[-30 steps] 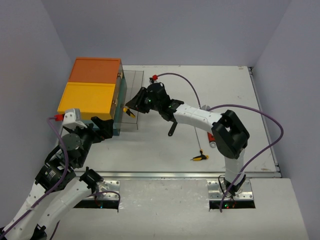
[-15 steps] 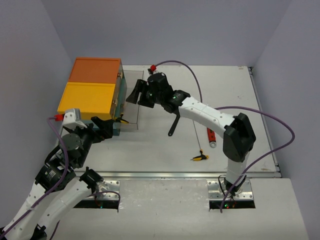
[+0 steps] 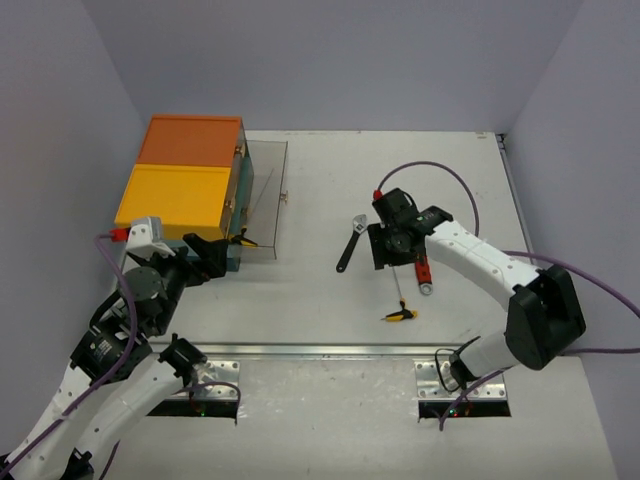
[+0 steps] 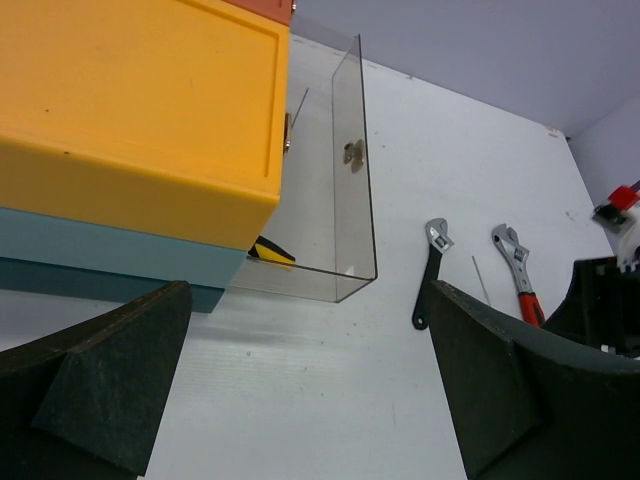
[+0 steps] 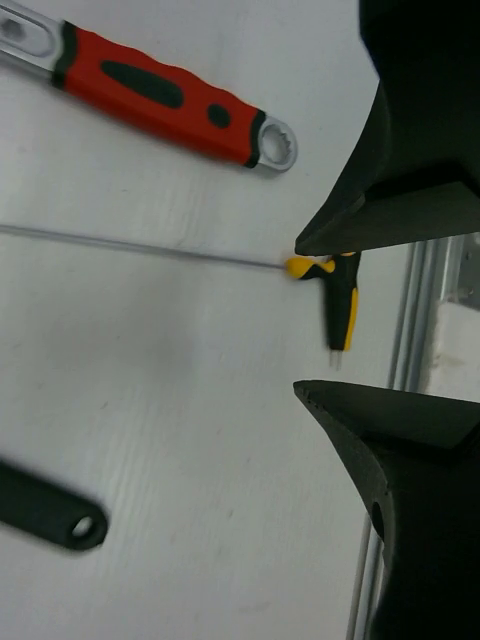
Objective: Sort the tools into containers
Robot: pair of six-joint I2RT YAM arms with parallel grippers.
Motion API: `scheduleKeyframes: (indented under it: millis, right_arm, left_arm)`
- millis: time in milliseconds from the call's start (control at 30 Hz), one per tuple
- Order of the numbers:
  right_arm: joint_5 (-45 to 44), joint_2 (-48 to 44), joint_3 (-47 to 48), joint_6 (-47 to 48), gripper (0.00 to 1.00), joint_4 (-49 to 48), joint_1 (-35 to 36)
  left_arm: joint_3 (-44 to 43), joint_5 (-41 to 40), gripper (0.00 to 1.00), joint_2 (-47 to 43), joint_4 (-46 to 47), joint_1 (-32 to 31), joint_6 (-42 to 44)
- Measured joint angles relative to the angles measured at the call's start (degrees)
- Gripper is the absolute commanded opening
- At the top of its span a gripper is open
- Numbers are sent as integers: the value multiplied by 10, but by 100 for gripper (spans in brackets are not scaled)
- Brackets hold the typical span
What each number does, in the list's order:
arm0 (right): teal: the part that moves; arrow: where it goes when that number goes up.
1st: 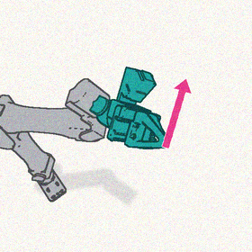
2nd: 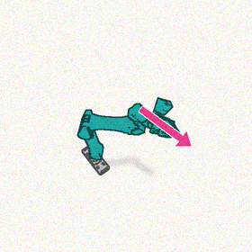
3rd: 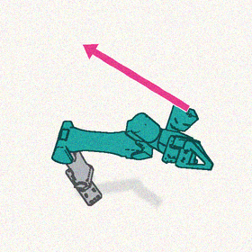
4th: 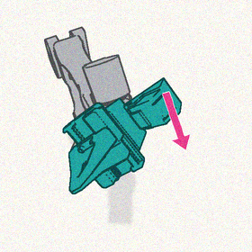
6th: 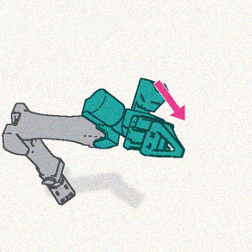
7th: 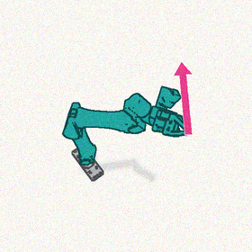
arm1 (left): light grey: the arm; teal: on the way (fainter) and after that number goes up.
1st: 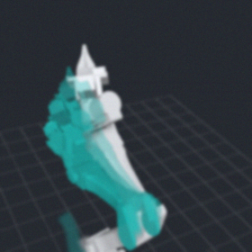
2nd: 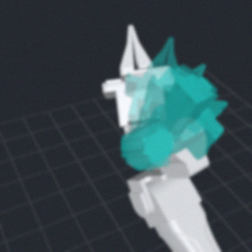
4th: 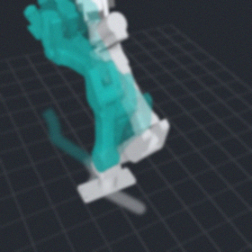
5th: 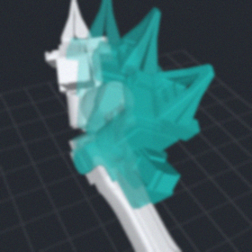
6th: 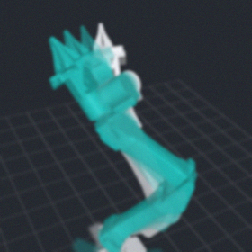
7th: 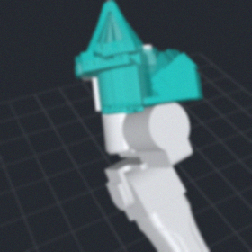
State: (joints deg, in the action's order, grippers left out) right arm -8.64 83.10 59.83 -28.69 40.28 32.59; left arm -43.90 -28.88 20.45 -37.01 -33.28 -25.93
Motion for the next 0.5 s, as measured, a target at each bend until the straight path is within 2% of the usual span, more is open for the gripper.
scheduleKeyframes:
  millis: [233,400,433,500]
  right_arm:
    - [3,63,-80,39,53,50,-17]
    - [17,81,-102,55,44,48,-38]
    - [19,86,-106,59,40,48,-44]
    - [26,96,-112,63,36,43,-52]
  left_arm:
    - [0,3,100,12,1,0,0]
    - [1,6,100,12,5,0,2]
    - [1,6,100,12,6,0,2]
    - [1,7,100,13,7,0,2]
